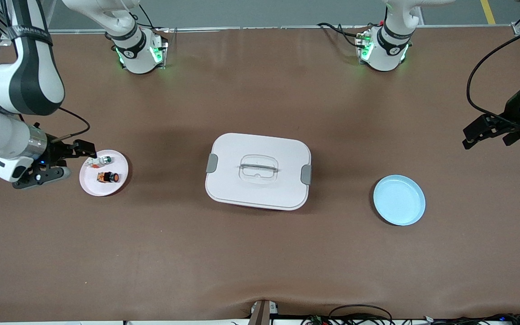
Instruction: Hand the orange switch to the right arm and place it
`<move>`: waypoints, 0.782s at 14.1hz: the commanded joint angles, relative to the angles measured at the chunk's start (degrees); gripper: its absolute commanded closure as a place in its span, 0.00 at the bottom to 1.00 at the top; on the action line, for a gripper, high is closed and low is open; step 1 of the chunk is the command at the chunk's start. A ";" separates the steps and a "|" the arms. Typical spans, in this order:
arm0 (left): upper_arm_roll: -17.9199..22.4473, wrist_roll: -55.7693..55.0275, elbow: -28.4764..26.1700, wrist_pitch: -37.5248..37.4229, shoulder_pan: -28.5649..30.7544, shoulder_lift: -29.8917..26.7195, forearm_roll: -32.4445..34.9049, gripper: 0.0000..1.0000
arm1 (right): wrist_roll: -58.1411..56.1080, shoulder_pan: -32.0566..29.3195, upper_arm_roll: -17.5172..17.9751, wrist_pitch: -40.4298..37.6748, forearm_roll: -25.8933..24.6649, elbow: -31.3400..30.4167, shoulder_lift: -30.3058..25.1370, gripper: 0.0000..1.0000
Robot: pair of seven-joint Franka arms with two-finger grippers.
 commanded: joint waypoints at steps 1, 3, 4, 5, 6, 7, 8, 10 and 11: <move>0.82 0.83 0.01 -0.36 -0.61 0.13 -1.21 0.00 | 3.36 0.77 0.09 -7.05 -2.24 5.53 0.14 0.00; 0.82 1.01 0.09 -0.35 -0.52 -0.22 -1.39 0.00 | 3.98 0.33 -0.26 -11.45 -2.43 8.87 0.40 0.00; 0.91 1.27 0.27 -0.70 -0.61 -0.48 -1.22 0.00 | 3.37 -0.46 -0.43 -13.47 -1.90 10.45 0.57 0.00; 0.99 2.14 0.44 -1.14 -0.44 -1.53 -1.13 0.00 | 3.80 -0.64 -0.44 -13.84 -2.51 10.99 0.49 0.00; 0.99 3.02 0.36 -1.23 0.43 -2.33 -1.30 0.00 | 3.98 -0.81 -0.52 -14.11 -2.51 12.39 0.66 0.00; 0.91 4.16 0.36 -2.10 1.05 -2.51 -1.22 0.00 | 3.89 -0.99 -0.61 -14.80 -2.95 13.88 0.84 0.00; 0.91 5.39 0.53 -4.55 0.97 -2.51 -1.22 0.00 | 3.98 -0.90 -0.52 -17.42 -4.26 15.98 1.01 0.00; 0.91 6.72 0.53 -5.71 0.97 -2.77 -0.69 0.00 | 3.63 -0.81 -0.44 -21.13 -4.28 19.60 1.10 0.00; 0.99 6.20 0.53 -5.80 1.06 -2.77 -0.78 0.00 | 3.28 -0.99 -0.44 -21.31 -3.40 19.96 1.10 0.00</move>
